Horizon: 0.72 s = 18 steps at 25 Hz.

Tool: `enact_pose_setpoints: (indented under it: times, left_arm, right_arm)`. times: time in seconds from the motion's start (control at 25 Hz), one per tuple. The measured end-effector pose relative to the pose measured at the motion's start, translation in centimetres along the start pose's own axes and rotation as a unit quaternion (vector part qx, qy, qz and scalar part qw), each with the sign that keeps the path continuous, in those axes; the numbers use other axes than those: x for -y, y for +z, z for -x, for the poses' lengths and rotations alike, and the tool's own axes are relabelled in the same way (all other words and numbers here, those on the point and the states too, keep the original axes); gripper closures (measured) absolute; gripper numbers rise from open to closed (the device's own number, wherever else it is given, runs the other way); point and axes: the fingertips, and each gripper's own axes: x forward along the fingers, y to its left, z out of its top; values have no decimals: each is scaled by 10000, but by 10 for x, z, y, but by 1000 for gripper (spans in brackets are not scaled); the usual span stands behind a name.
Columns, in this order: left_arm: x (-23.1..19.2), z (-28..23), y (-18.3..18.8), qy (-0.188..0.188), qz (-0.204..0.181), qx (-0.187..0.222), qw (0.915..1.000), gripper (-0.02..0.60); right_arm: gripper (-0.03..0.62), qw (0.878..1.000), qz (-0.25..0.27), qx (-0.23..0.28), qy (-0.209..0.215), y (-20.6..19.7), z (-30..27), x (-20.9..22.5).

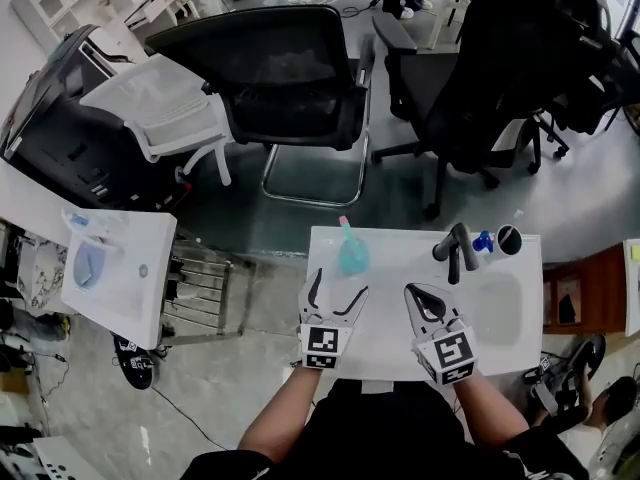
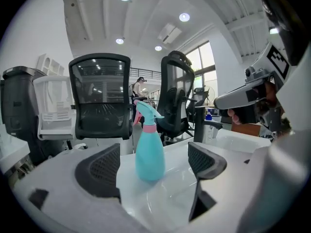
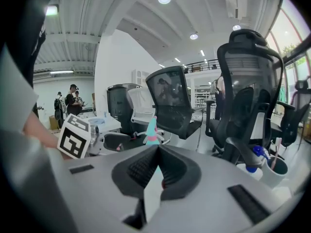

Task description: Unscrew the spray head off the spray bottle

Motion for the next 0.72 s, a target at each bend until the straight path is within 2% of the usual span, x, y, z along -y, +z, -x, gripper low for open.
enact_pose_setpoints:
  times: [0.44, 0.72]
  left_arm:
    - [-12, -65, -25, 453, -233, -71, 9987, 152]
    - [-15, -86, -32, 759, -23, -229, 9969, 153]
  right_arm:
    - [588, 9996, -137, -195, 168, -34, -8, 5]
    - [588, 9992, -245, -288, 129, -49, -5, 17]
